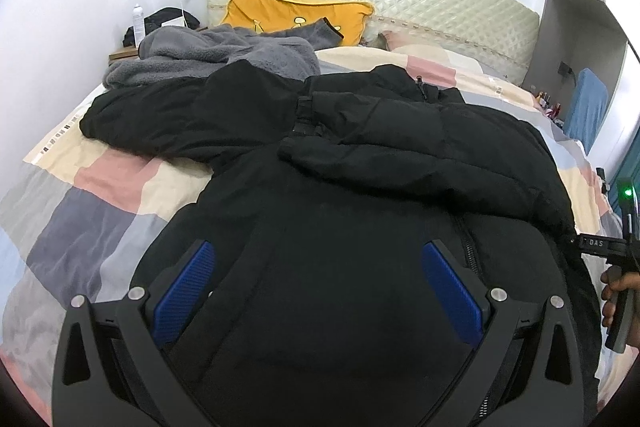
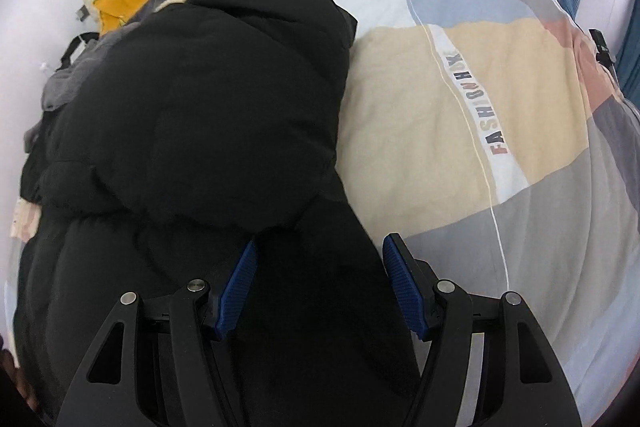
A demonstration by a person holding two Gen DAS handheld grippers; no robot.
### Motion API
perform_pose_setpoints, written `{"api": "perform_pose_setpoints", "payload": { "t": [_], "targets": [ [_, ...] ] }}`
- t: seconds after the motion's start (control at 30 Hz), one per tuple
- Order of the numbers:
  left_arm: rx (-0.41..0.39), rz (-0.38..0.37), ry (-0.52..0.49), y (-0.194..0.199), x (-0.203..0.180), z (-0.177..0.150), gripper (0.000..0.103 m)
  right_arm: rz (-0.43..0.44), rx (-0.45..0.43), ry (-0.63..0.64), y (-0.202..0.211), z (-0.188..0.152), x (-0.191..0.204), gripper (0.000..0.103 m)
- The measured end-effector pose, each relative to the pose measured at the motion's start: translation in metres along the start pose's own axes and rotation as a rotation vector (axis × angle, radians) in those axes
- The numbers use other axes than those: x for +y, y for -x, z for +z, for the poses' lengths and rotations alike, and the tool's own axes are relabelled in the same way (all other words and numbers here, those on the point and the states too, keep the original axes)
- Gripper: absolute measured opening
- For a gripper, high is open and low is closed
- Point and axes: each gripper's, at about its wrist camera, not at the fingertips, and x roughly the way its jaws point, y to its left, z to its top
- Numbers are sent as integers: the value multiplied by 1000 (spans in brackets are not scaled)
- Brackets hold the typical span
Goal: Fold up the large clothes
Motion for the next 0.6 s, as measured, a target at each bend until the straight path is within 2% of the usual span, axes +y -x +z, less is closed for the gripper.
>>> {"api": "perform_pose_setpoints", "payload": {
  "t": [0.2, 0.4, 0.5, 0.6],
  "targets": [
    [5, -23, 8, -2, 0, -1, 103, -47, -78, -43, -5, 2, 1, 63],
    [16, -13, -22, -5, -6, -3, 103, -98, -207, -3, 20, 6, 1, 63],
    [13, -9, -36, -4, -8, -4, 103, -90, -237, -4, 27, 5, 0, 63],
    [6, -11, -31, -2, -7, -4, 103, -54, -240, -74, 27, 9, -19, 63]
  ]
}}
